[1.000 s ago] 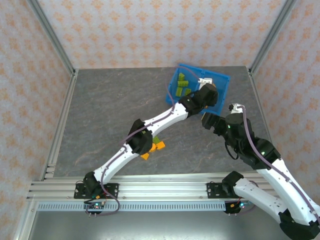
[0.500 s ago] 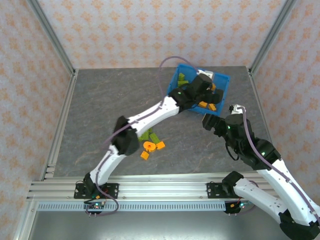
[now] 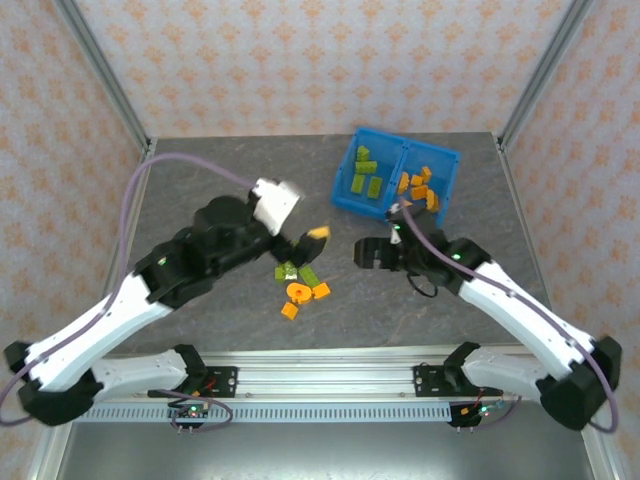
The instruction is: Sort the legos into containers by color
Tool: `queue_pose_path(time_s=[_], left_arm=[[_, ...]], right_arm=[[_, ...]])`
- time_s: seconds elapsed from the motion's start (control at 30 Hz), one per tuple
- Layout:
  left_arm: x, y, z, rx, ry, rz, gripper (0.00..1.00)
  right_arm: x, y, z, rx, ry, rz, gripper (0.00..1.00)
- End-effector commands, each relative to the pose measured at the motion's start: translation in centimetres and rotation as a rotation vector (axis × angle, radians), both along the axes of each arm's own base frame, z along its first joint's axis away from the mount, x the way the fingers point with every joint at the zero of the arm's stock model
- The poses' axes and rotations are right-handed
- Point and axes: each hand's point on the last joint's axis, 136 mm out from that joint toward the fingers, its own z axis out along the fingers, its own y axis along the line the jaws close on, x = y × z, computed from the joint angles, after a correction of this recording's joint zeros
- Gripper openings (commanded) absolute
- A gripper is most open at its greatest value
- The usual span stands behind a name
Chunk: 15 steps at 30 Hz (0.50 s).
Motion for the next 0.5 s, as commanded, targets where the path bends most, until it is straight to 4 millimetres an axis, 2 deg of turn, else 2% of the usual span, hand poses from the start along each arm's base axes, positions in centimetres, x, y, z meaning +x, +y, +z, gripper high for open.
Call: queue_pose_path(time_s=[0.0,0.1,0.2,0.27,0.33,0.47], left_arm=[[-4.3,3.0,-5.8,0.266,-0.024,-0.169,1.0],[-6.5,5.9,-9.0,0.373,-0.075,-0.212,1.0],[-7.5,7.7,-11.1,0.423,-0.151,-0.222,1.0],[-8.0,8.3,-11.9,0.42,-0.22,-0.226,1.0],[-8.5,8.9,-13.1,0.443,-0.287,-0.242,1.0],[-8.9,9.6,-15.2,0.476,-0.338,-0.257,1.0]], right_arm=[[-1.1,4.7,-0.2,0.025,0.033,0.167,0.95],[-1.3,7.5,-2.8,-0.049,0.076,0.216,0.95],[-0.2,10.4,-4.6,-0.067,0.101,0.187,0.93],[1.1,12.0,-5.8,-0.079,0.094,0.119,0.9],[2.7,13.5,-7.1,-0.08,0.091,0.049,0.83],[6.4,14.6,-8.9,-0.137,0.038,-0.09,0.83]])
